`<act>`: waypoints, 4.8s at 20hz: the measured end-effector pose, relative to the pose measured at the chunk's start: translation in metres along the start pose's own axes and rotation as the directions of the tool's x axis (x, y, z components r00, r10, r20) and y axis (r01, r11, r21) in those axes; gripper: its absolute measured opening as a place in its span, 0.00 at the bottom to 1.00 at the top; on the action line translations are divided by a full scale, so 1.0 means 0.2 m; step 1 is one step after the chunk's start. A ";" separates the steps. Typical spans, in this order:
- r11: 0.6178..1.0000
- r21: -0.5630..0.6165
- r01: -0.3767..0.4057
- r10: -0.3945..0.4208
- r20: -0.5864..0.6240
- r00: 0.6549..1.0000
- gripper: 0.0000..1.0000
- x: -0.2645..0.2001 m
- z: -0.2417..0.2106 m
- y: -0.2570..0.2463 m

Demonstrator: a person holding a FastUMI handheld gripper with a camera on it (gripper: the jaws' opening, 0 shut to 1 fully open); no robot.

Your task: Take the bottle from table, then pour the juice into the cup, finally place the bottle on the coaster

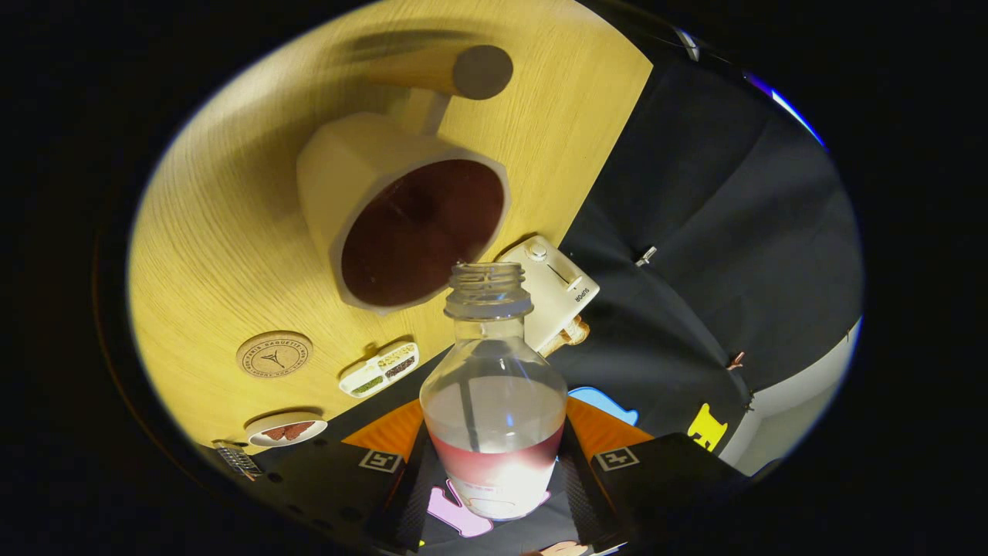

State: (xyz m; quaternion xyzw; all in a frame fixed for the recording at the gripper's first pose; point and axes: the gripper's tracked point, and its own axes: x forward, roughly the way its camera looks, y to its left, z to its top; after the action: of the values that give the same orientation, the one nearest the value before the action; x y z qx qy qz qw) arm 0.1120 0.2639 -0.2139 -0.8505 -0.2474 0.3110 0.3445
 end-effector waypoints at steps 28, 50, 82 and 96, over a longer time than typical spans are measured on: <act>0.415 0.908 0.057 0.076 -0.097 0.992 0.75 -0.25 -0.20 0.09; -0.770 0.594 0.232 0.005 -0.358 0.934 0.75 -0.02 -0.69 0.54; -0.701 0.644 0.307 0.053 -0.382 0.923 0.98 -0.01 -0.52 0.69; -0.659 0.646 0.385 0.013 -0.503 0.864 0.98 -0.95 -0.88 0.22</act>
State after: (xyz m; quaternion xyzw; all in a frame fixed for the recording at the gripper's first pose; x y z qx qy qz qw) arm 0.1143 0.0390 -0.0790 -0.0116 0.0150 0.1643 0.9862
